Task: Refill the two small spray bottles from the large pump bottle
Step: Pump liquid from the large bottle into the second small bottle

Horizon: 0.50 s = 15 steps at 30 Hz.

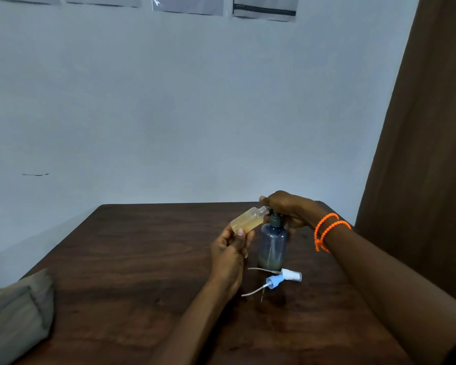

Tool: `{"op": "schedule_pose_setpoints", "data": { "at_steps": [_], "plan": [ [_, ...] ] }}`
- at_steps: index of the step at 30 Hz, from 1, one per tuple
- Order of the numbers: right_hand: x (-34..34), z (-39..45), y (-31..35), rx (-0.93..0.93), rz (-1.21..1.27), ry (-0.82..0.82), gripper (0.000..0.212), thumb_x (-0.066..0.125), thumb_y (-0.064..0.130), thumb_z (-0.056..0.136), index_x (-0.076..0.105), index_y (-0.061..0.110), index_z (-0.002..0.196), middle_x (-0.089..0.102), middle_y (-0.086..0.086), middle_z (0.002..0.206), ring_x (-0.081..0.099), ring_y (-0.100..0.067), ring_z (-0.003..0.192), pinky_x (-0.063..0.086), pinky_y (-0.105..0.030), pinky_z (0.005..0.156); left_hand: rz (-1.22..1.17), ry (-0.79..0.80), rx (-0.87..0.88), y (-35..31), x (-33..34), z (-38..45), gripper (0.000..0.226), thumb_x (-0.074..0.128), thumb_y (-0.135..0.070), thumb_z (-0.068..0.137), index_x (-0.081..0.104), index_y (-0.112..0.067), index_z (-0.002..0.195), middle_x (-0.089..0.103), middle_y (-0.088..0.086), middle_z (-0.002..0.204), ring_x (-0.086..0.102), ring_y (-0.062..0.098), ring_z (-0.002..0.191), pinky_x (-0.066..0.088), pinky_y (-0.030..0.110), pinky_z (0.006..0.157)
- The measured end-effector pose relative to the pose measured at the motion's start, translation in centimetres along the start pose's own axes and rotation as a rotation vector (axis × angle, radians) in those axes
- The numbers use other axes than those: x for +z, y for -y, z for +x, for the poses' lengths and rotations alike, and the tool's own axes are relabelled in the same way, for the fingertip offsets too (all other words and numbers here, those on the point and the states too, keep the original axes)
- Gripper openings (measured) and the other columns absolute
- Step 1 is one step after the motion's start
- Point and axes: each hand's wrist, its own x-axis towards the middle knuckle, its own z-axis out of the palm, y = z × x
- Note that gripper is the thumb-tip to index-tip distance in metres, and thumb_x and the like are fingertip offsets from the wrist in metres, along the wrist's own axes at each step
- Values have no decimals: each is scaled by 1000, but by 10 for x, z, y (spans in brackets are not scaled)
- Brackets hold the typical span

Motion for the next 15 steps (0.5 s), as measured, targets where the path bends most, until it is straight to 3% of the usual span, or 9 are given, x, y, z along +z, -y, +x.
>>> {"op": "schedule_pose_setpoints", "data": {
  "at_steps": [4, 6, 10, 15],
  "plan": [
    [7, 0, -3, -42, 42, -31, 20, 44, 17, 99, 58, 9, 86, 51, -11, 76, 49, -24, 70, 41, -32, 57, 12, -16, 12, 0, -1, 3, 30, 52, 2, 99, 60, 3, 128, 73, 12, 115, 72, 17, 102, 59, 23, 86],
    [4, -3, 0, -43, -2, -40, 25, 42, 13, 98, 54, 13, 76, 47, -10, 75, 45, -27, 75, 35, -32, 57, 7, -9, 3, 1, -1, 2, 31, 52, 2, 100, 59, 4, 129, 72, 14, 118, 70, 19, 107, 59, 24, 87],
    [4, -4, -2, -36, 96, -60, 22, 47, 21, 98, 53, 13, 78, 48, -9, 75, 47, -23, 73, 39, -37, 69, 17, -13, -3, 1, -2, 4, 29, 52, 1, 100, 61, 3, 127, 72, 14, 117, 70, 21, 107, 59, 25, 90],
    [4, -13, 2, -11, -68, -88, 23, 49, 30, 94, 52, 16, 75, 48, -11, 74, 45, -27, 67, 36, -37, 63, 16, -18, 1, 0, -1, 1, 29, 51, 2, 100, 60, 3, 127, 70, 14, 119, 71, 18, 103, 58, 26, 92]
  ]
}}
